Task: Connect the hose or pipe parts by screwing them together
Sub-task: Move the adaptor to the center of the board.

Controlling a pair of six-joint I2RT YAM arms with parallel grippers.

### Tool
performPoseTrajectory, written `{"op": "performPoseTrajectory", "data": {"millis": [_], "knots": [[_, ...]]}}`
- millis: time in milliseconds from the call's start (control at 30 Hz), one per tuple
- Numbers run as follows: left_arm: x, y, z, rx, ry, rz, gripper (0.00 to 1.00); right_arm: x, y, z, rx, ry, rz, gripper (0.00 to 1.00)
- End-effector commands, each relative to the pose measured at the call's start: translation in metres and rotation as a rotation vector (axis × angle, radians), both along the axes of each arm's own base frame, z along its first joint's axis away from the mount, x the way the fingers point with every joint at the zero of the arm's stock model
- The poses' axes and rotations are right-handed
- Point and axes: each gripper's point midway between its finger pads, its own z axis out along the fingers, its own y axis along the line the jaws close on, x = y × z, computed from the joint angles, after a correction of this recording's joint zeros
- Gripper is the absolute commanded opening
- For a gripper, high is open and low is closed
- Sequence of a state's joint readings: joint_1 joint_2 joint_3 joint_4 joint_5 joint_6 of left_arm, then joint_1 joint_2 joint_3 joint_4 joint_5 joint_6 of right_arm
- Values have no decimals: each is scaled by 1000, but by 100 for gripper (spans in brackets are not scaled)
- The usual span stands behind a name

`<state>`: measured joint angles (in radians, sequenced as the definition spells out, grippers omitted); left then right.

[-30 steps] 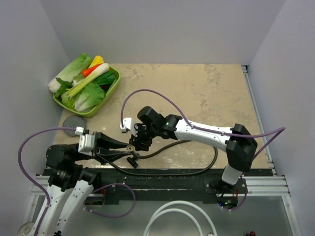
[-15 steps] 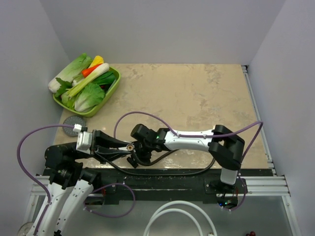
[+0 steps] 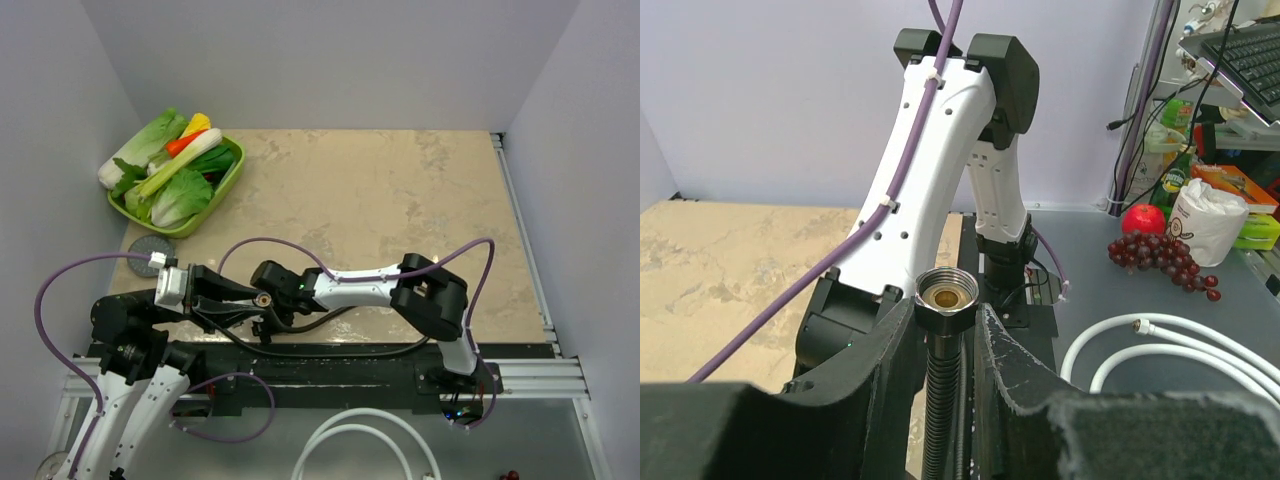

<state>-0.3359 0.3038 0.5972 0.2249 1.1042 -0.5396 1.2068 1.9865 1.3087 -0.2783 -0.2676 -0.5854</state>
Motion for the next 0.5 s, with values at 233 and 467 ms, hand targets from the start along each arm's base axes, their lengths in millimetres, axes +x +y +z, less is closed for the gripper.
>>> {"op": "performPoseTrajectory", "data": {"millis": [233, 467], "knots": [[-1, 1, 14, -20, -31, 10, 0, 72, 12, 4, 70, -57, -357, 0], [0, 1, 14, -20, -31, 11, 0, 129, -41, -1, 28, -148, -701, 0]]}}
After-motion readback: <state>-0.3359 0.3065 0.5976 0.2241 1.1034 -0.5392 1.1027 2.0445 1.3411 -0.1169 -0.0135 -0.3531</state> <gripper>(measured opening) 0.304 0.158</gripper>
